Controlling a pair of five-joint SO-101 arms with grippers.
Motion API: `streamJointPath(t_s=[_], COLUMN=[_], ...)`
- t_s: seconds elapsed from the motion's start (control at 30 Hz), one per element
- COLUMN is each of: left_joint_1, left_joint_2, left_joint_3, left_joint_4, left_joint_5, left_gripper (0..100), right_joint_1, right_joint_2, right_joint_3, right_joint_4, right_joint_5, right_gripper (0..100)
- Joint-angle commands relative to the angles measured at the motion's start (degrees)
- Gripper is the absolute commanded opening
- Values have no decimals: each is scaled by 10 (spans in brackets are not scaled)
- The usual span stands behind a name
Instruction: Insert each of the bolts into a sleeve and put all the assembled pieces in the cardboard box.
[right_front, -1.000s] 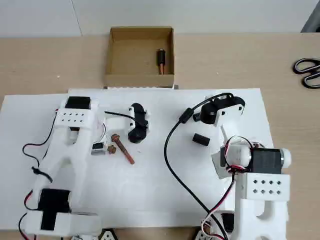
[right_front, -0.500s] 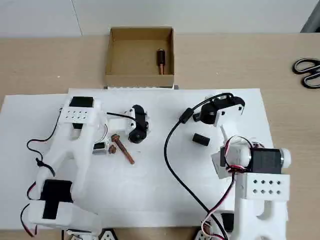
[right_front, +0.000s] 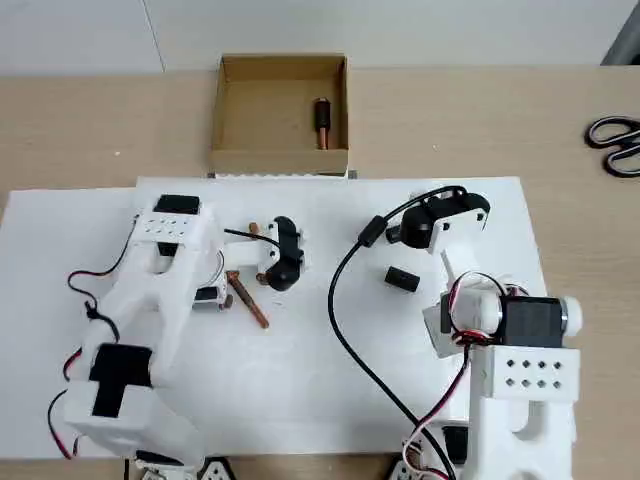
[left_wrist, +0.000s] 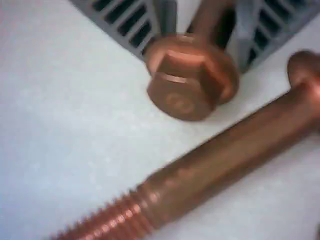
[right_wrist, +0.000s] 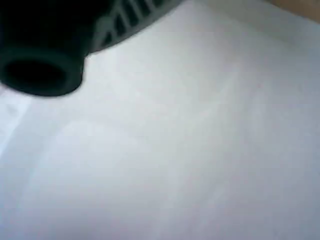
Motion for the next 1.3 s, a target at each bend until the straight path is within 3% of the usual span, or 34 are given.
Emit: streamJointPath(t_s=[0.0,0.27,0.43,0.63,0.87,1.1,1.27], left_joint_1=[0,0,0,4,4,5,25], left_joint_2=[7,8,25,33,-17,-108,-154], left_joint_3=[-22,-22,-20,-27,-182,-236,-237], left_joint_4=[-14,-12,-12,-11,155,192,192], left_joint_5=[-70,-69,-66,-15,44,181,417], left_gripper=[79,74,7,6,5,5,5], right_joint_1=[5,5,5,4,1,0,-13], right_joint_2=[-9,-10,-11,-12,-13,-13,-13], right_joint_3=[-2,-2,-2,-4,-6,-8,-40], right_joint_4=[-3,-3,-3,-1,0,0,15], right_joint_5=[-2,-2,-2,-2,-4,-13,-21], right_gripper=[4,4,4,4,4,4,4])
